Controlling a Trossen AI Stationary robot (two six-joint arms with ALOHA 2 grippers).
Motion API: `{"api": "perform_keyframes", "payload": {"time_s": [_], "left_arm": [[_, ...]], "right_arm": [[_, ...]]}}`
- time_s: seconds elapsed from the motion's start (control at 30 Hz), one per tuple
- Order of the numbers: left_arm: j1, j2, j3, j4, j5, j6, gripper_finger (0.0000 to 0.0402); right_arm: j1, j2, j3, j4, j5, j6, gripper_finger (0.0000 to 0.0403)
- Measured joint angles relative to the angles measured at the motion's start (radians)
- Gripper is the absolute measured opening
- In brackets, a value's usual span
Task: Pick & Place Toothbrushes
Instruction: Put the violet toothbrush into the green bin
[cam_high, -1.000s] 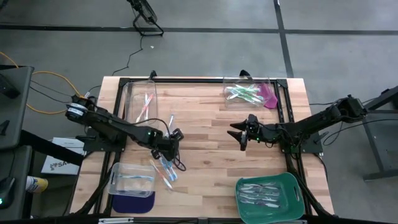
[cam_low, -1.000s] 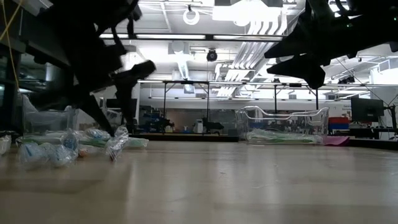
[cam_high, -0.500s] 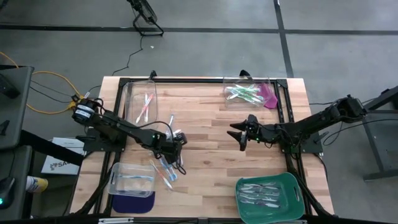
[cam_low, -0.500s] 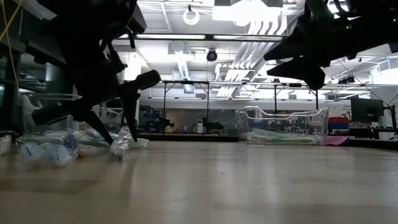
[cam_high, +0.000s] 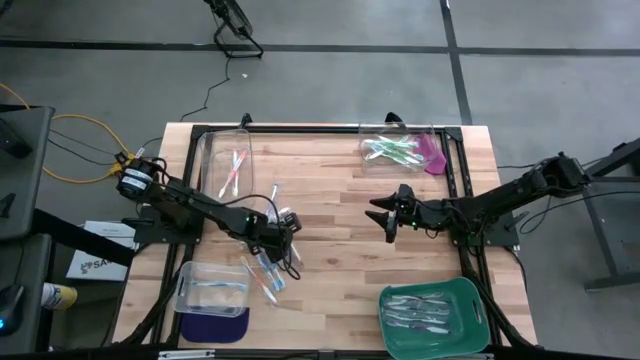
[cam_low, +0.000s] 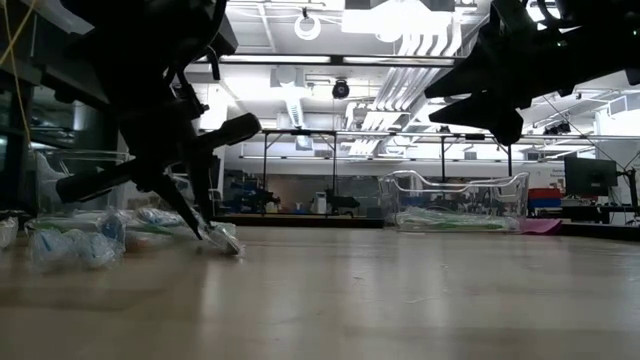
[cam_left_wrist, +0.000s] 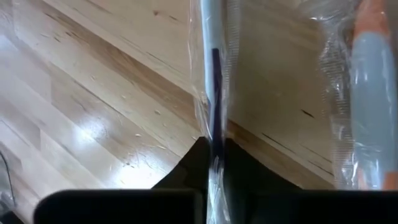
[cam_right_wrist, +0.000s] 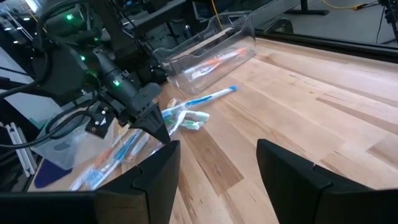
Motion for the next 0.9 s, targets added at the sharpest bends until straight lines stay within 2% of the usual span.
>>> {"api": "perform_keyframes", "payload": {"time_s": [0.13, 0.3, 0.6, 0.9], "left_arm": [[0.0, 0.0, 0.0, 0.0, 0.0, -0.003, 0.003], [0.0, 0.0, 0.031, -0.013, 0.0, -0.005, 0.0009], [-0.022, 0.0, 0.12, -0.007, 0.022, -0.01, 0.0009], [-0.048, 0.0, 0.175, 0.002, -0.165, 0.02, 0.0008]], "right_arm": [[0.0, 0.0, 0.0, 0.0, 0.0, 0.0, 0.0205], [0.0, 0.0, 0.0, -0.005, 0.0, 0.0, 0.0205], [0.0, 0.0, 0.0, -0.008, 0.0, 0.002, 0.0205], [0.0, 0.005, 0.0, -0.008, 0.0, 0.003, 0.0205]]}}
